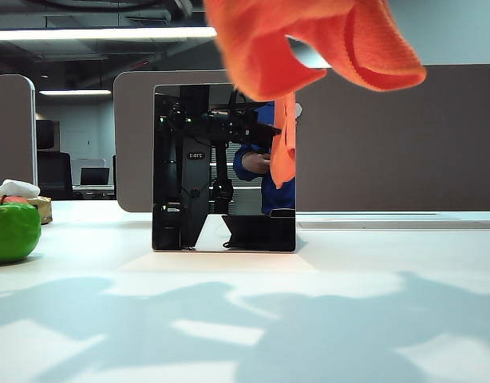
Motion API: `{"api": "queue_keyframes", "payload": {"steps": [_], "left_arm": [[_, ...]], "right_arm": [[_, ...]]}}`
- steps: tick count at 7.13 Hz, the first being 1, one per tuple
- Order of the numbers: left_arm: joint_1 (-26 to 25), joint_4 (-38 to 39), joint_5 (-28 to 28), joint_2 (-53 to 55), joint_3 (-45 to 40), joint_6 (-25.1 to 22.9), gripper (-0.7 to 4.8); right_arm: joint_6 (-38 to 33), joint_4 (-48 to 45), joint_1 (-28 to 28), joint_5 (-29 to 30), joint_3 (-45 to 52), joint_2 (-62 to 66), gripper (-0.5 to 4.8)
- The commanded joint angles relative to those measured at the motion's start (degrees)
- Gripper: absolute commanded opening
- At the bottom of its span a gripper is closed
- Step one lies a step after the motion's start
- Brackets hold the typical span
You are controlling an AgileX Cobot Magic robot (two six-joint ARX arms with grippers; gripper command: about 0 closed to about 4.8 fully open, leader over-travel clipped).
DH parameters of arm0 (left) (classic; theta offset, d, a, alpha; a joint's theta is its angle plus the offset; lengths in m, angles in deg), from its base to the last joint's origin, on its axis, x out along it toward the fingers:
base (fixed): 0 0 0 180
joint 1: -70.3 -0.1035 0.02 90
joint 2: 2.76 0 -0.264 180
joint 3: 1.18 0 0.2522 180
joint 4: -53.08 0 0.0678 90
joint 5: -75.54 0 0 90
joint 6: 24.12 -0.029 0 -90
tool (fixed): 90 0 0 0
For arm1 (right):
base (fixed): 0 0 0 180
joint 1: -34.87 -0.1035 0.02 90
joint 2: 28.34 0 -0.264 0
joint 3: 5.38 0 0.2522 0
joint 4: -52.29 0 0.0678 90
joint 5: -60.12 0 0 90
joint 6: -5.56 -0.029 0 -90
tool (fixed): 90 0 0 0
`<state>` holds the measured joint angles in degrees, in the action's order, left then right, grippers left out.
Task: Pick up the cloth from the table and use it to cover the mirror.
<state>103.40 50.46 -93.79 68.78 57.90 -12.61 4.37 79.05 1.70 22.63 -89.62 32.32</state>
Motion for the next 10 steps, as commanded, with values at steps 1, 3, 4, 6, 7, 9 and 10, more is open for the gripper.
{"api": "queue_keyframes", "payload": {"steps": [1,3,4,6,7,9,10], "left_arm": [[0.11,0.9,5.6,3.48,0.02,-0.61,2.11],[0.11,0.92,6.36,5.7,0.02,-0.59,2.09],[0.11,0.92,6.75,5.7,0.02,-0.57,2.09],[0.11,1.29,8.9,5.73,0.02,-0.57,2.05],[0.11,1.31,8.9,5.73,0.02,-0.57,2.04],[0.04,0.57,15.23,5.7,0.02,-0.35,-0.06],[0.0,-3.58,21.29,5.68,0.04,2.51,-0.06]], "right_arm": [[-0.33,-1.77,-0.04,0.24,-2.23,-0.37,-0.01],[-0.35,-2.75,-0.04,0.11,-4.39,-0.37,-0.01],[-0.33,-3.45,-0.04,-0.28,-4.42,-0.63,-0.01],[-0.31,-4.68,0.0,-3.19,-6.82,-0.98,-0.01],[-0.31,-4.72,0.0,-4.22,-6.82,-1.09,-0.01],[-0.28,-5.95,0.02,-8.41,-6.8,-2.03,-0.01],[0.17,2.08,0.11,-14.29,-6.8,-2.56,-0.01]]}}
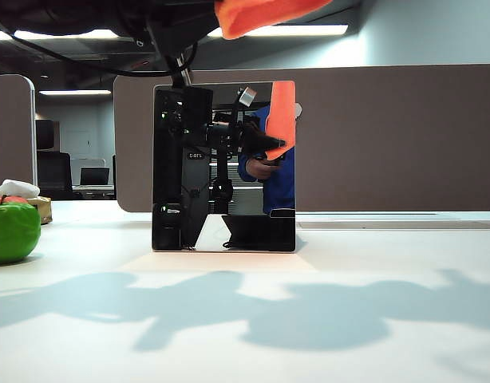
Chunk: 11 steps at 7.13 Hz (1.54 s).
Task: Pick up the cloth from the table and use it to cover the mirror.
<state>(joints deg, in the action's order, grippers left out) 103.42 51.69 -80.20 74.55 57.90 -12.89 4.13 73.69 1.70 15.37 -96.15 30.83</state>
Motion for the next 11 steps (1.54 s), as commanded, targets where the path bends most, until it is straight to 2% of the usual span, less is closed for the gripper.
{"api": "queue_keyframes", "payload": {"steps": [1,2,3,4,5,6,7,8,11], "left_arm": [[-0.02,-11.37,13.03,-0.13,0.13,6.75,-0.06],[-0.02,-12.66,13.97,-0.13,0.13,7.48,-0.06],[-0.02,-17.7,16.87,-0.17,0.13,10.4,-0.06],[-0.02,-19.43,20.24,-0.83,0.13,11.72,-0.06],[-0.04,-19.26,22.32,-1.68,0.13,11.47,-0.06],[-1.27,-19.06,27.65,-3.87,0.13,11.32,-0.06],[-2.34,-17.88,31.3,-5.22,0.13,11.32,-0.06],[-5.84,-13.14,35.17,-8.04,0.13,9.99,-0.06],[-9.38,-8.2,37.59,-10.49,0.15,9.49,-0.06]], "right_arm": [[1.68,14.97,0.11,-17.16,-0.24,-1.07,-0.01],[1.68,15.76,0.11,-18.56,-0.24,-1.07,-0.01],[1.7,17.9,0.11,-23.17,-0.26,-1.11,-0.01],[1.68,19.43,0.09,-30.71,-0.26,-1.33,-0.01],[1.68,20.5,0.11,-35.56,-0.26,-1.57,-0.01],[1.7,21.59,0.11,-46.99,-0.24,-2.1,-0.01],[1.75,22.6,0.11,-51.87,-0.24,-2.36,-0.01],[3.26,26.25,0.11,-57.16,-0.24,-2.36,-0.01],[3.45,30.51,0.11,-58.66,-0.15,-2.32,-0.01]]}}
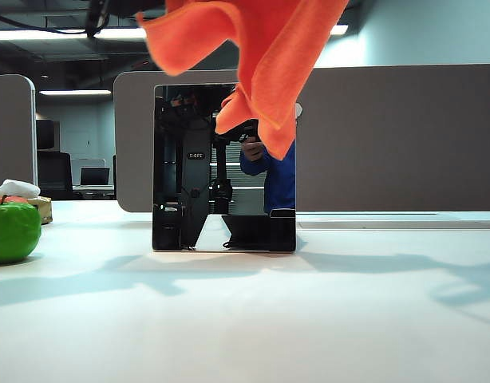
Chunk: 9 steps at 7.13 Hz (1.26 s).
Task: Pick up the cloth from the table and use it to cover the mirror.
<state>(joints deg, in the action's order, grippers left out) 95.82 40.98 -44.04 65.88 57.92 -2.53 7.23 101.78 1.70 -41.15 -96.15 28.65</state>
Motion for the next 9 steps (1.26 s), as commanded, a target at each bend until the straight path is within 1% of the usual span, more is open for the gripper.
{"api": "queue_keyframes", "payload": {"steps": [1,2,3,4,5,7,8,9], "left_arm": [[-2.47,3.48,1.44,-2.45,0.13,-1.75,-0.06],[-3.19,5.84,1.49,-4.61,0.13,-4.76,-0.06],[-3.19,6.54,1.55,-5.95,0.15,-5.73,-0.06],[-3.19,6.51,1.51,-8.46,0.17,-8.04,-0.06],[-3.19,6.56,1.95,-10.86,0.39,-9.38,-0.06],[-3.19,6.91,9.31,-13.97,0.44,-9.57,-0.06],[-3.19,13.4,18.51,-15.15,0.46,-9.6,-0.06],[-3.19,16.81,19.58,-15.32,0.46,-9.6,-0.06]], "right_arm": [[0.35,3.69,0.11,-3.1,-0.15,-0.11,-0.01],[0.35,4.72,0.11,-3.21,-0.15,-0.13,-0.01],[0.35,4.24,0.11,-3.21,-0.17,-0.13,-0.01],[0.33,4.15,0.09,-3.17,-0.17,-0.13,-0.01],[0.33,4.13,0.09,-3.1,-0.17,-0.13,-0.01],[0.31,4.39,-0.07,-2.23,-0.17,-0.15,-0.01],[0.26,4.37,-0.07,1.09,-0.17,-0.17,-0.01],[0.26,4.37,-0.07,1.16,-0.17,-0.17,-0.01]]}}
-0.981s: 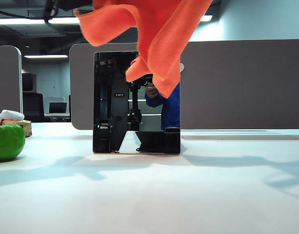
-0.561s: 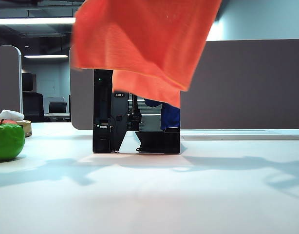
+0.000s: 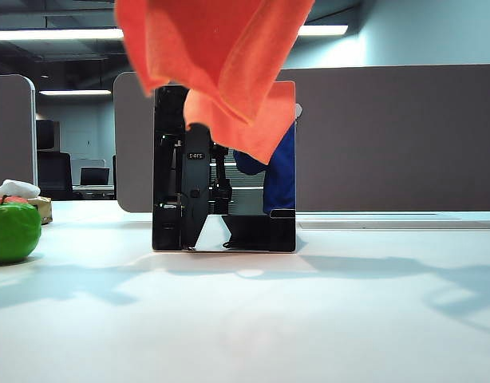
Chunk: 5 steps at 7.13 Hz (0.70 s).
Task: Pick up the cloth from the table and use it to cover the mirror.
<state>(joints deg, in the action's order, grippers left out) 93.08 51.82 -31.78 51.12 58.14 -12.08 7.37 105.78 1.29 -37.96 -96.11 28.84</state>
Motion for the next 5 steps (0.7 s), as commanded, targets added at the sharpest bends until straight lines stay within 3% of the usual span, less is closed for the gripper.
{"api": "queue_keyframes", "payload": {"steps": [1,4,5], "left_arm": [[-0.44,11.3,8.81,-0.61,0.24,-1.38,-0.06],[-0.44,10.75,14.64,-2.58,0.24,-1.88,-0.06],[-0.44,10.73,14.08,-2.97,0.24,-2.64,-0.06]], "right_arm": [[0.13,0.35,0.35,2.56,-0.22,-0.37,-0.01],[0.17,-0.33,0.35,7.3,-0.24,-0.42,-0.01],[0.15,-2.58,0.33,14.51,-0.24,-0.57,-0.01]]}}
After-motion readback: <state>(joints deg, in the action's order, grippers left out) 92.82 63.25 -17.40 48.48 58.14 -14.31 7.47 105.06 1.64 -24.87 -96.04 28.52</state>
